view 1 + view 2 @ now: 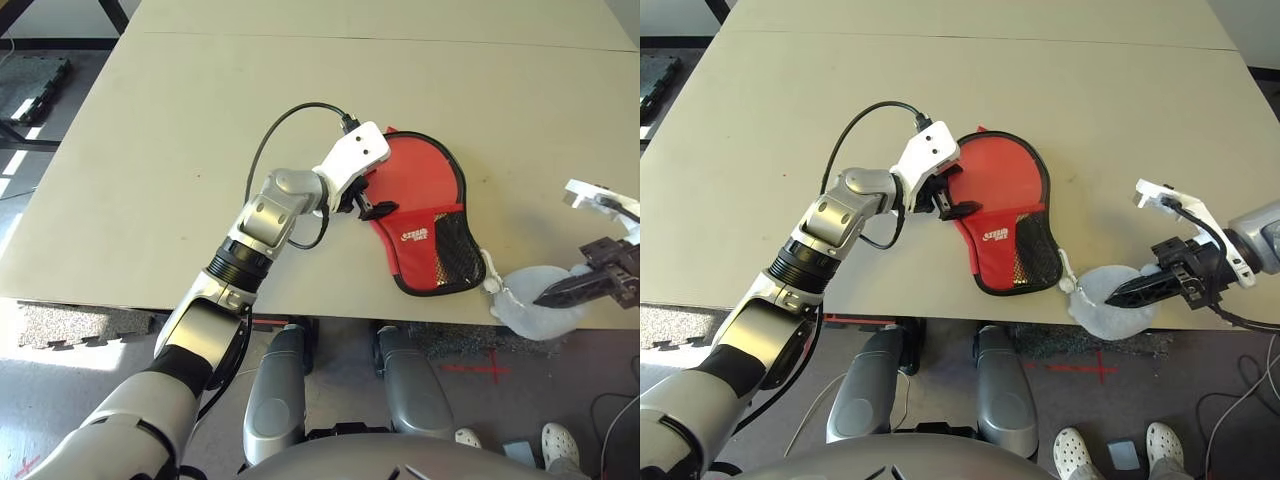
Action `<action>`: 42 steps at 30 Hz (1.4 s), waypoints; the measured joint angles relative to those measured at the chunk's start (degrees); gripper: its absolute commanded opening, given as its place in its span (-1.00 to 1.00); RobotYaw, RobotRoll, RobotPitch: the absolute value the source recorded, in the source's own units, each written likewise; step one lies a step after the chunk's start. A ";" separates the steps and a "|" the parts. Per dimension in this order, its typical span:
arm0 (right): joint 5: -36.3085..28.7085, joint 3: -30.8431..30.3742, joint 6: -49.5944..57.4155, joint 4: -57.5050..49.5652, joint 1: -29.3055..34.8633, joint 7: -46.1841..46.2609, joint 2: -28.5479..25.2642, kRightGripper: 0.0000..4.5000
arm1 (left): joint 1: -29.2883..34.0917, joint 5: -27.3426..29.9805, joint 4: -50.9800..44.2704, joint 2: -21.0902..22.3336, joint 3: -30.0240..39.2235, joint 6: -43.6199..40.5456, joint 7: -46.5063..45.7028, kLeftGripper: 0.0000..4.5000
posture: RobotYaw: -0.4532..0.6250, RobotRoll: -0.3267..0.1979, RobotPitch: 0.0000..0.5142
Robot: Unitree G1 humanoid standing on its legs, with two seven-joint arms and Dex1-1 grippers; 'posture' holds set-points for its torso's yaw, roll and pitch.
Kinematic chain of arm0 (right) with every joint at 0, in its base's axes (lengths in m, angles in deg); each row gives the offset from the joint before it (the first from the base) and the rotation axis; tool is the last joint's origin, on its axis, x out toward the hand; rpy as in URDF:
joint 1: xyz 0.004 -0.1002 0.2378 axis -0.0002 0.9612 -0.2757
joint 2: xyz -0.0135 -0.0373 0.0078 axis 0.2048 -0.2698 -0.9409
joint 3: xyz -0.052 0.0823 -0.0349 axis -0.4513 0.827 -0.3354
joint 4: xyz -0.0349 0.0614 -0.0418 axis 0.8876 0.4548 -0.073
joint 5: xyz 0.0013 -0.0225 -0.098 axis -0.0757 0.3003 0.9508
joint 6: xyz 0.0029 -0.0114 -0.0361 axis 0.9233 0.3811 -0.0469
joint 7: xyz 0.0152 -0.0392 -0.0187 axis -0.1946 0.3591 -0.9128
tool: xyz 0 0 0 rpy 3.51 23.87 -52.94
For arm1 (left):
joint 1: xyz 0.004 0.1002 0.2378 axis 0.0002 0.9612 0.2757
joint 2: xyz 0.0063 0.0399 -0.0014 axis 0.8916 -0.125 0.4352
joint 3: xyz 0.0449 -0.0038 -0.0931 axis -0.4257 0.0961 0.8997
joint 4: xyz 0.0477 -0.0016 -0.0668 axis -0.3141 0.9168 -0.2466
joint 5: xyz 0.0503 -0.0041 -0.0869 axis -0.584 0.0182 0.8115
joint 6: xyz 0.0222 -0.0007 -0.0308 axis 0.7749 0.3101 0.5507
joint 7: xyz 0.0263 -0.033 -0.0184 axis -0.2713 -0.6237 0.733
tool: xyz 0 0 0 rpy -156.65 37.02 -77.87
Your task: Store the ping-pong paddle in its case and zip it.
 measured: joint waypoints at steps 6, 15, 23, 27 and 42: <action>0.07 0.00 -3.02 1.16 -1.40 -0.04 -0.97 0.04 | -0.07 0.05 0.13 0.05 0.29 0.09 0.12 1.00 | -0.38 0.25 -0.02; 3.88 2.91 -6.05 17.76 -11.88 -0.64 2.04 0.98 | 1.23 7.21 -7.18 5.07 9.51 -8.55 1.72 1.00 | -0.36 0.25 -0.05; 10.49 20.12 -14.83 44.95 -23.00 14.98 21.62 0.98 | -1.04 12.32 -9.65 9.51 27.07 -10.20 -8.01 1.00 | -0.27 0.25 -0.07; 12.25 28.87 -22.69 50.55 -23.20 27.93 28.45 0.98 | -0.65 11.82 -5.36 10.04 34.46 -4.46 -18.39 1.00 | -0.23 0.25 -0.06; 18.37 47.08 -46.38 56.22 -21.42 63.05 39.79 0.98 | 6.09 7.64 10.48 12.76 43.40 25.04 -37.33 1.00 | -0.18 0.25 0.13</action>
